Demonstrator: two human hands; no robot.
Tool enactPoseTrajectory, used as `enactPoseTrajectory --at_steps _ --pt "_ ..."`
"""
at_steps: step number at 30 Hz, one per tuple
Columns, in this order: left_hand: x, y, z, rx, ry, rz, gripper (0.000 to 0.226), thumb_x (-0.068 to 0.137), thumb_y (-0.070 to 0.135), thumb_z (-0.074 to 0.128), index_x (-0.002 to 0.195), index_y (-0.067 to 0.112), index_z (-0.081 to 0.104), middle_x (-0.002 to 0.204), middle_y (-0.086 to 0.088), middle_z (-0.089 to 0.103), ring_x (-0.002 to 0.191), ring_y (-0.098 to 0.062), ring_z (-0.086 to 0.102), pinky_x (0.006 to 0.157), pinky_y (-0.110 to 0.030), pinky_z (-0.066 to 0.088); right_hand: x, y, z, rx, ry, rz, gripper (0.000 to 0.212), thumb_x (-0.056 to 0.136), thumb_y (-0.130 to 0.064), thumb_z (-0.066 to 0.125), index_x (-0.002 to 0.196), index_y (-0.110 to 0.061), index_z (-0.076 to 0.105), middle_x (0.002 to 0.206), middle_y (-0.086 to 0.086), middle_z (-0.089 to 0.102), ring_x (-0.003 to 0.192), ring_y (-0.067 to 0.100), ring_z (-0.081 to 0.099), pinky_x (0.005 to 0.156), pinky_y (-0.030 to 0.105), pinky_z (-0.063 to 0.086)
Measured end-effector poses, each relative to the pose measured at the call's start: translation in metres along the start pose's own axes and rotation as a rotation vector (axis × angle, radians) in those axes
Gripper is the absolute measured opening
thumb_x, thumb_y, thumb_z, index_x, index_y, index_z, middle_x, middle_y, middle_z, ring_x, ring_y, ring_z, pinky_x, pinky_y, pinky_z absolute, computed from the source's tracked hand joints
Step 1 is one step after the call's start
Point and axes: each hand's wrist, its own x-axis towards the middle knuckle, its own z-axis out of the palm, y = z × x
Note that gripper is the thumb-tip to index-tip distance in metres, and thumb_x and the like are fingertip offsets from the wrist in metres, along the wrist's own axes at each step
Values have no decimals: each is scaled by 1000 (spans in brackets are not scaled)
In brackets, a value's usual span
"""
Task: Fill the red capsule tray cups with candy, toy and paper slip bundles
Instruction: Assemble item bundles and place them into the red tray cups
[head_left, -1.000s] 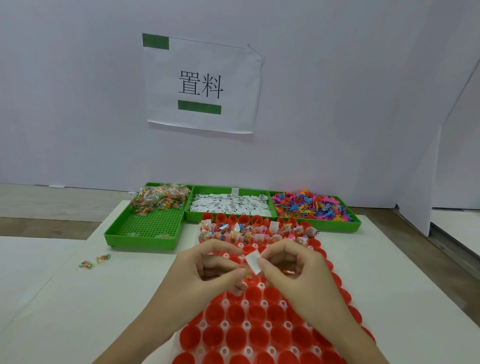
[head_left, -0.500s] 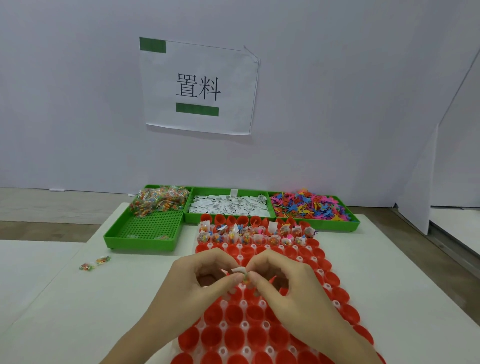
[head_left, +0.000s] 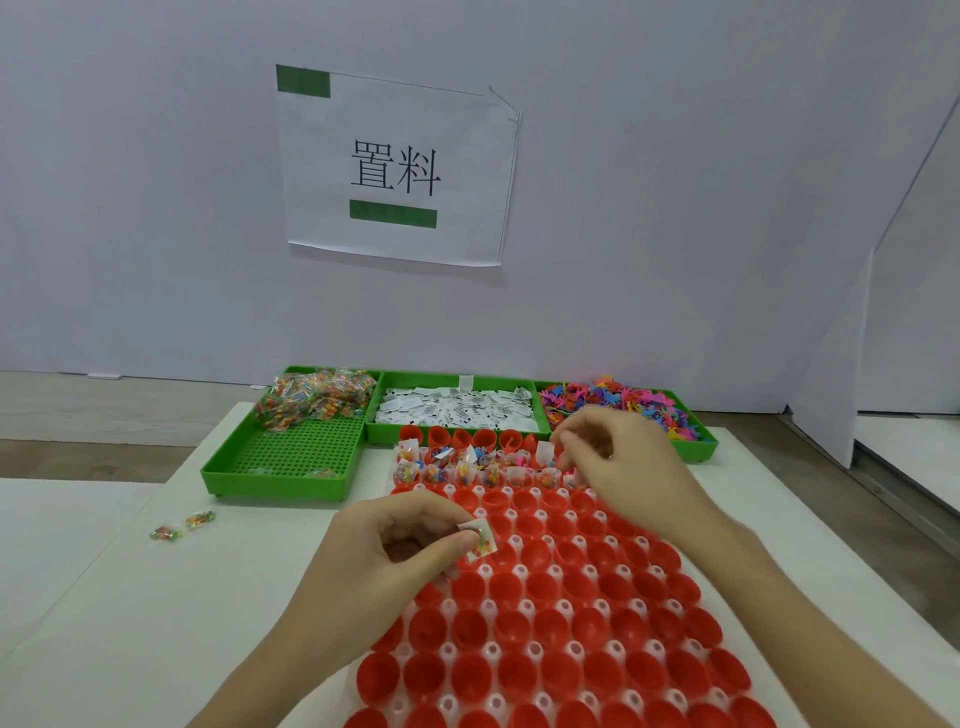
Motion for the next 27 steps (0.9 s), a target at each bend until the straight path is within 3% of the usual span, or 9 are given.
enactPoseTrajectory --at_steps 2,5,11,14,18,27 --pt "1 0 0 4 9 -6 8 84 22 80 92 23 81 78 -9 76 67 -23 73 66 -30 60 33 18 -7 -126 11 61 15 102 -16 57 99 -21 71 80 -7 72 65 4 68 61 15 52" --pt "2 -1 -1 1 22 -8 7 82 25 80 89 23 81 76 -9 75 65 -21 72 63 -26 59 79 54 -12 -289 -15 141 19 102 -12 55 107 -11 74 99 6 75 81 19 71 64 21 48" --pt "5 0 -2 -18 31 -24 9 79 27 80 87 22 82 74 -10 74 63 -23 72 61 -26 58 125 102 -1 -451 -164 127 25 98 -8 63 120 -14 73 123 11 71 109 25 66 95 34 49" --pt "5 3 -3 -27 46 -25 11 77 28 80 86 21 82 71 -10 74 60 -22 71 60 -24 57 135 112 10 -548 -175 86 25 91 -11 73 116 -12 75 119 9 73 107 24 68 98 40 53" --pt "5 4 -2 -58 53 -30 9 76 23 80 84 20 81 72 -12 74 59 -23 70 60 -26 58 143 113 18 -600 -159 115 18 87 -20 79 93 -4 76 96 13 74 87 25 68 82 37 56" --pt "3 1 -2 -24 33 -22 12 80 30 80 90 24 81 74 -8 75 62 -21 71 61 -27 59 130 109 9 -490 -106 110 25 95 -18 66 83 3 74 82 18 74 77 31 70 70 37 55"
